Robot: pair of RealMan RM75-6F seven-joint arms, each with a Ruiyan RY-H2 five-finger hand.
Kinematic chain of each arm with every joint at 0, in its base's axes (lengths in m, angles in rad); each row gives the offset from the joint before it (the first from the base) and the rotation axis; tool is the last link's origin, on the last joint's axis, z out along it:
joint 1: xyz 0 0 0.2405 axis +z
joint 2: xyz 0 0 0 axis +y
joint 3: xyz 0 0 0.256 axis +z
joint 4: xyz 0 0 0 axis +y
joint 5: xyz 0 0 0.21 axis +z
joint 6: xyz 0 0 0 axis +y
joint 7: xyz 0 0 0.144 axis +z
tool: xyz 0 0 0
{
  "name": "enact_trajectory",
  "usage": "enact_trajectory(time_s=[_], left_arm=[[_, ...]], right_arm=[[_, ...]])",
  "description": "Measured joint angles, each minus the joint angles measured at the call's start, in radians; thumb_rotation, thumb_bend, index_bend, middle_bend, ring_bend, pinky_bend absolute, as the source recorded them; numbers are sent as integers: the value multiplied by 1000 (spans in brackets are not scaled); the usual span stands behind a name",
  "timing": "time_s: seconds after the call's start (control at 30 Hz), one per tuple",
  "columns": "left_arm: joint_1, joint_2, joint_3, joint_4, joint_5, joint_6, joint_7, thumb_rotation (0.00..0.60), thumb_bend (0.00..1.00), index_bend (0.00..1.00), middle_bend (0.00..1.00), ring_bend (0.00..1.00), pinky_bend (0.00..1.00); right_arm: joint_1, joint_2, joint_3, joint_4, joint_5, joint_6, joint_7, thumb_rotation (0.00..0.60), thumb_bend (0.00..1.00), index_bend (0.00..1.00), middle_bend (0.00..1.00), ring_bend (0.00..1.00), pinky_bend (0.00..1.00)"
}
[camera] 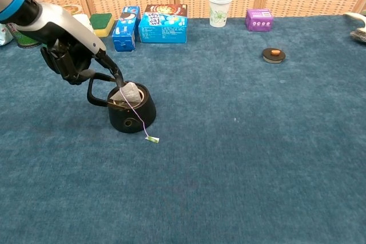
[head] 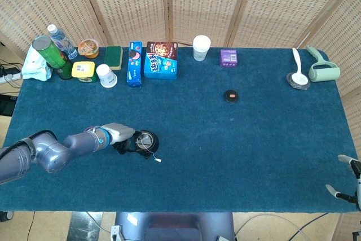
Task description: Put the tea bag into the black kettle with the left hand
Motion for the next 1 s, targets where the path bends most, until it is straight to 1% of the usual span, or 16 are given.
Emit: enact_trajectory(time_s=[0.3,0.67,1.0], left_arm=[[-38,-28,37,4,-5,35,-32,600,1000,105,1000,1000,1000],[-68,-63,49,7,-1,35,-48,600,1000,105,1000,1000,1000],[-91,-70,71,-3,5,30,-60,600,1000,105,1000,1000,1000]], right_arm=[[0,-2,0,11,3,-7,9,600,155,247,291,340,356],[-7,-3,2,20,12,-7,19,600,154,246,291,339,356],[-15,-6,3,31,11,2,33,600,155,246,291,339,356]])
